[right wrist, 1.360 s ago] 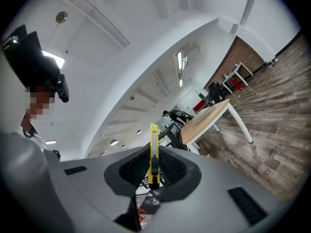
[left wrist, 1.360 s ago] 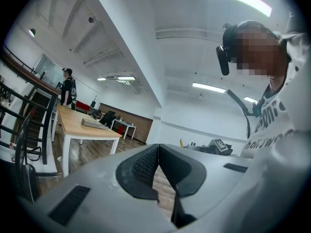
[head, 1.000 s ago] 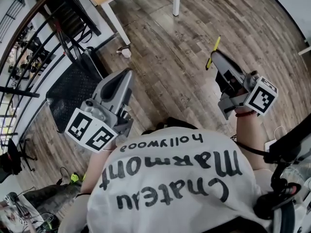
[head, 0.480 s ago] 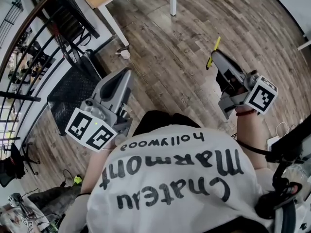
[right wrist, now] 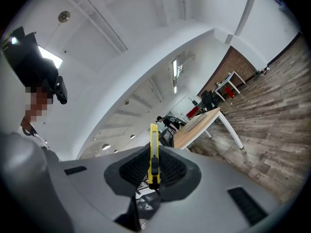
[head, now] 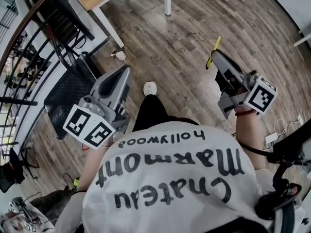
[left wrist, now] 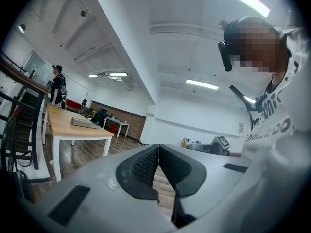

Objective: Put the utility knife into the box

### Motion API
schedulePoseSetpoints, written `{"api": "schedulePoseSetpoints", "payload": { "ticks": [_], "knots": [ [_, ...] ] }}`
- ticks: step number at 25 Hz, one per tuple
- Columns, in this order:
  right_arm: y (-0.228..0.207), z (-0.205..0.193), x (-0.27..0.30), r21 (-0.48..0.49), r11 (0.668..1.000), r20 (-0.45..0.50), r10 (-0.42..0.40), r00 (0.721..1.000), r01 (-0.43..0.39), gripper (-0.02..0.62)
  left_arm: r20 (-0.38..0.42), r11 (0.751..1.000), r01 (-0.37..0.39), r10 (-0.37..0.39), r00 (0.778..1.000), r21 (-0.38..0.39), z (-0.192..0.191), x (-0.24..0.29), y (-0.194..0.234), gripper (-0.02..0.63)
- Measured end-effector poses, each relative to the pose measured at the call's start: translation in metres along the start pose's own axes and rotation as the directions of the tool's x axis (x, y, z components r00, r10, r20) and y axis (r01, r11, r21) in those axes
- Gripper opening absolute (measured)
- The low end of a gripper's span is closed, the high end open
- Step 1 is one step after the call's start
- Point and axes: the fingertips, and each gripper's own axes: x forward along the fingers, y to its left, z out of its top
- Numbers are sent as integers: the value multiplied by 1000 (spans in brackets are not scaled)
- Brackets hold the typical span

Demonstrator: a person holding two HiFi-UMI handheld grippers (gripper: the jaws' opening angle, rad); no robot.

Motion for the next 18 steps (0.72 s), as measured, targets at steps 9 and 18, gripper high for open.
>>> {"api": "schedulePoseSetpoints", "payload": {
  "ticks": [9, 18],
  "knots": [
    [-26, 19, -8, 11, 997, 64, -80, 995, 80, 57, 5, 996, 87, -87, 996, -17, 8, 45, 16, 7],
    [-46, 16, 55, 37, 997, 19, -62, 998, 62, 57, -15, 998, 30, -30, 999, -50, 12, 52, 81, 6]
  ]
}}
